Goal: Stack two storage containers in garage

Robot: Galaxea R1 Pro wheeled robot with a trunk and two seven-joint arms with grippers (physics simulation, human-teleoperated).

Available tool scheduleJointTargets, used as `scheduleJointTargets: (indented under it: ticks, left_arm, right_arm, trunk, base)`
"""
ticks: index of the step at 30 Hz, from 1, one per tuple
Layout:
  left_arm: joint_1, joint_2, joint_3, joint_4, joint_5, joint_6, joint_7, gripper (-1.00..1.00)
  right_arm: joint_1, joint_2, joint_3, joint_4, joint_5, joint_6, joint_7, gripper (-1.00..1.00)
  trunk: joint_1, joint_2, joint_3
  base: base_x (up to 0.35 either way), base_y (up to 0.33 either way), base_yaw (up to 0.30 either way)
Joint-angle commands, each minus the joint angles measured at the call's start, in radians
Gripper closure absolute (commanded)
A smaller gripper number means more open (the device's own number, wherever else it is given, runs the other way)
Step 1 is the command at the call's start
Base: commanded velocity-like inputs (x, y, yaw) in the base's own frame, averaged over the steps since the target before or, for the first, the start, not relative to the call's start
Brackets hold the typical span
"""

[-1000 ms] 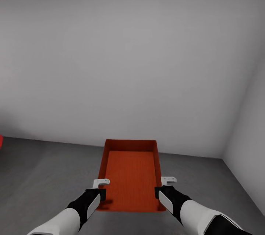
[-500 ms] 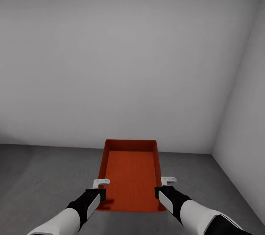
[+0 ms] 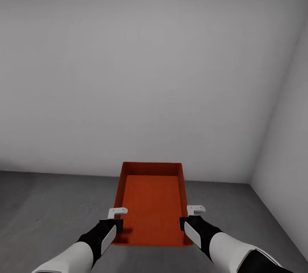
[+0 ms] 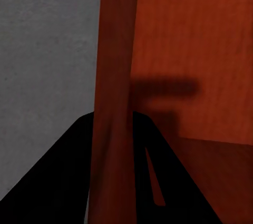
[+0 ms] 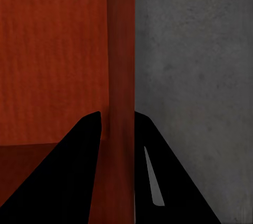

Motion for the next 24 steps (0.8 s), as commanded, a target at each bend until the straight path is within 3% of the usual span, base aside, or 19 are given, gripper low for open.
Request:
scheduleJointTargets:
  ticks: [1,24]
  left_arm:
    - [0.001,0.001,-0.015,0.003,-0.002,0.007,0.011,1.00]
    - [0.001,0.001,-0.015,0.001,-0.004,0.006,0.014,1.00]
  right_arm:
    - [-0.001,-0.001,-0.008,-0.002,0.033,-0.033,-0.010,1.00]
    - [-0.001,-0.001,-0.008,-0.002,0.033,-0.033,-0.010,1.00]
  trunk:
    - [0.001,-0.001,0.000]
    - [0.001,-0.001,0.000]
  base:
    - [0.260,0.000,0.000]
    - [0.023,0.000,0.000]
